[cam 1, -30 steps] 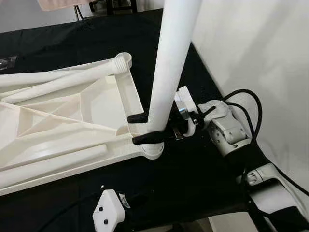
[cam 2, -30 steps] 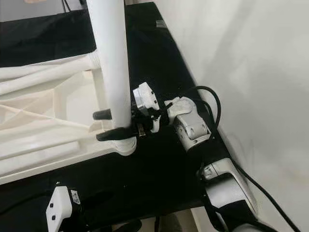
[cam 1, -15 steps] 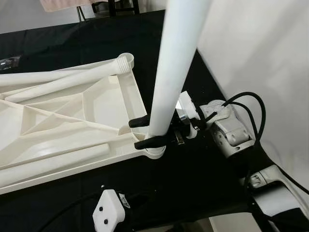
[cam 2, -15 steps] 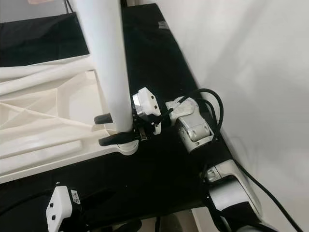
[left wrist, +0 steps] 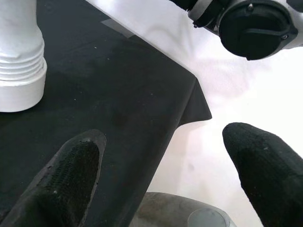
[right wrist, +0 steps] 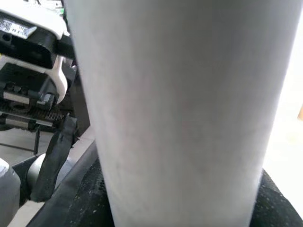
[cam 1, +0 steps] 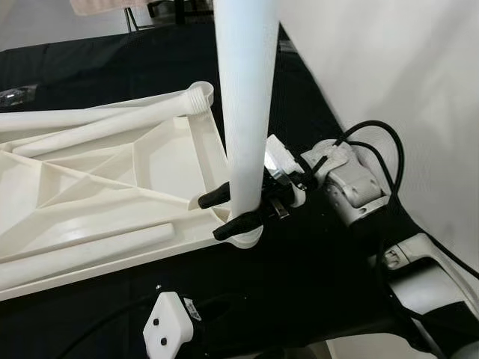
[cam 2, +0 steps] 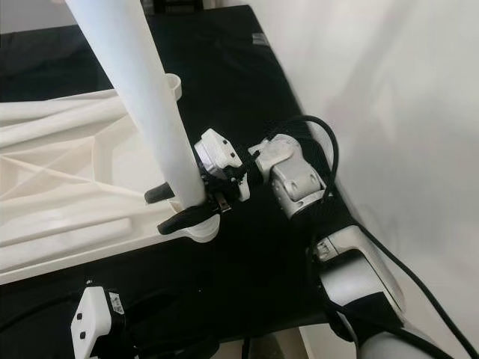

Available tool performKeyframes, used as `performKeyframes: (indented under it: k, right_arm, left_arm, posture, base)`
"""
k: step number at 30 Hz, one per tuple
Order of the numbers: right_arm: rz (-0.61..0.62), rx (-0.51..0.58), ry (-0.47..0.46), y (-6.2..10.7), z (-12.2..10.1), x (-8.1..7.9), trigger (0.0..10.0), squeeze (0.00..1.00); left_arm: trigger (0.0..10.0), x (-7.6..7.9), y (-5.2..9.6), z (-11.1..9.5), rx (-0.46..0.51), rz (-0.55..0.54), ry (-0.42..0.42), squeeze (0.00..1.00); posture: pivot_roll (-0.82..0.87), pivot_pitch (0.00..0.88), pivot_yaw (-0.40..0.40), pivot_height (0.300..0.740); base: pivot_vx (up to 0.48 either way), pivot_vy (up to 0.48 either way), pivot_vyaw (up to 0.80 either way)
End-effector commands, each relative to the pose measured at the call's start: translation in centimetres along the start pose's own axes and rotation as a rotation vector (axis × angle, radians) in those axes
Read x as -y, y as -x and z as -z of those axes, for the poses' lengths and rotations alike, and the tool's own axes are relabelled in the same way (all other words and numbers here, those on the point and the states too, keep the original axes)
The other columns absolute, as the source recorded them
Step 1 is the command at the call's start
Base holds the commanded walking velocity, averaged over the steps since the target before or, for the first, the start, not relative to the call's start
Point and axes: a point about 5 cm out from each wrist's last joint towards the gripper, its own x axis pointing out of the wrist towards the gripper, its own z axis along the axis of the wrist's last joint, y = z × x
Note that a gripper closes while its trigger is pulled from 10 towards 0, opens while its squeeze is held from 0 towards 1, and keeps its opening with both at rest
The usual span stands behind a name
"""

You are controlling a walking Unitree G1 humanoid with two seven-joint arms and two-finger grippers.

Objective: Building children table

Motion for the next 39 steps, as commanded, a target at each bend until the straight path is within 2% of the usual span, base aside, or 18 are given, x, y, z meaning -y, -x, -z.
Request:
performKeyframes:
  k: [1, 5, 10, 12, 16, 21, 25, 28, 30, 31, 32, 33, 34, 35, 36, 37, 38, 39]
  right_arm:
    - [-0.005, 0.066, -0.217, -0.3, 2.7, -0.7, 10.0, 0.00]
    - [-0.030, 0.245, -0.266, -0.7, 1.4, -0.3, 10.0, 0.00]
    - [-0.053, 0.300, -0.295, -0.8, 1.1, -0.3, 10.0, 0.00]
    - [-0.048, 0.237, -0.253, -1.1, 1.7, -0.3, 10.0, 0.00]
    - [-0.058, 0.222, -0.231, -1.4, 1.7, -0.6, 10.0, 0.00]
    - [-0.102, 0.072, -0.169, -1.8, 2.9, -1.7, 10.0, 0.00]
    - [-0.095, 0.041, -0.157, -1.9, 3.4, -1.8, 10.0, 0.00]
    - [0.001, -0.011, -0.139, -2.2, 4.2, -1.4, 10.0, 0.00]
    - [0.308, -0.072, -0.199, -2.0, 5.2, -0.8, 10.0, 0.00]
    - [0.308, -0.072, -0.199, -2.0, 5.2, -0.8, 10.0, 0.00]
    - [0.629, -0.109, -0.273, -1.4, 5.9, -0.5, 10.0, 0.00]
    - [0.629, -0.109, -0.273, -1.4, 5.9, -0.5, 10.0, 0.00]
    - [0.848, -0.146, -0.324, -0.6, 6.5, -0.7, 10.0, 0.00]
    - [0.848, -0.146, -0.324, -0.6, 6.5, -0.7, 10.0, 0.00]
    - [1.138, -0.173, -0.390, 0.7, 7.0, -1.8, 10.0, 0.00]
    - [1.311, -0.177, -0.441, 1.3, 7.3, -3.9, 10.0, 0.00]
    - [1.419, -0.174, -0.455, 1.5, 7.2, -5.6, 10.0, 0.00]
    - [1.419, -0.174, -0.455, 1.5, 7.2, -5.6, 10.0, 0.00]
  left_arm:
    - [10.0, 0.2, 0.1, 0.4, -0.020, 0.006, 0.022, 0.00]
    - [10.0, 0.4, 0.2, 0.4, -0.020, 0.004, 0.025, 0.00]
    - [10.0, 0.4, 0.2, 0.4, -0.019, 0.003, 0.026, 0.00]
    - [10.0, 0.5, 0.3, 0.4, -0.021, 0.002, 0.027, 0.00]
    - [10.0, 0.5, 0.3, 0.4, -0.021, 0.002, 0.028, 0.00]
    - [10.0, 0.4, 0.3, 0.4, -0.022, 0.002, 0.027, 0.00]
    - [10.0, 0.4, 0.3, 0.4, -0.022, 0.002, 0.027, 0.00]
    - [10.0, 0.4, 0.2, 0.4, -0.023, 0.002, 0.025, 0.00]
    - [10.0, 0.5, 0.1, 0.5, -0.022, -0.003, 0.022, 0.00]
    - [10.0, 0.5, 0.1, 0.5, -0.022, -0.003, 0.022, 0.00]
    - [10.0, 0.5, 0.1, 0.5, -0.019, -0.010, 0.018, 0.00]
    - [10.0, 0.5, 0.1, 0.5, -0.019, -0.010, 0.018, 0.00]
    - [10.0, 0.5, 0.0, 0.5, -0.017, -0.015, 0.015, 0.00]
    - [10.0, 0.5, 0.0, 0.5, -0.017, -0.015, 0.015, 0.00]
    - [10.0, 0.3, 0.0, 0.5, -0.008, -0.034, 0.016, 0.00]
    - [10.0, 0.0, 0.0, 0.4, 0.007, -0.060, 0.018, 0.00]
    - [10.0, -0.5, 0.0, 0.4, 0.020, -0.085, 0.019, 0.00]
    - [10.0, -0.5, 0.0, 0.4, 0.020, -0.085, 0.019, 0.00]
  posture:
    - [0.05, 0.290, 0.000, 0.740]
    - [0.06, 0.295, -0.003, 0.740]
    - [0.06, 0.298, -0.003, 0.740]
    - [0.06, 0.300, -0.004, 0.740]
    - [0.06, 0.299, -0.004, 0.740]
    - [0.06, 0.300, -0.002, 0.740]
    - [0.06, 0.297, -0.005, 0.740]
    - [0.05, 0.295, -0.012, 0.740]
    - [0.04, 0.284, -0.044, 0.740]
    - [0.04, 0.284, -0.044, 0.740]
    - [0.04, 0.283, -0.047, 0.740]
    - [0.04, 0.283, -0.047, 0.740]
    - [0.04, 0.283, -0.047, 0.740]
    - [0.04, 0.283, -0.047, 0.740]
    - [0.03, 0.266, -0.059, 0.740]
    - [0.02, 0.259, -0.046, 0.740]
    - [0.00, 0.248, -0.033, 0.740]
    - [0.00, 0.248, -0.033, 0.740]
  base:
    - [0.000, 0.000, 0.00]
    - [0.000, 0.000, 0.00]
    - [0.000, 0.000, 0.00]
    - [0.000, 0.000, 0.00]
    - [0.000, 0.000, 0.00]
    - [0.000, 0.000, 0.00]
    - [0.000, 0.000, 0.00]
    - [0.000, 0.000, 0.00]
    - [0.000, 0.000, 0.00]
    - [0.000, 0.000, 0.00]
    - [0.000, 0.000, 0.00]
    - [0.000, 0.000, 0.00]
    - [0.000, 0.000, 0.00]
    - [0.000, 0.000, 0.00]
    - [0.000, 0.000, 0.00]
    - [0.000, 0.000, 0.00]
    - [0.000, 0.000, 0.00]
    - [0.000, 0.000, 0.00]
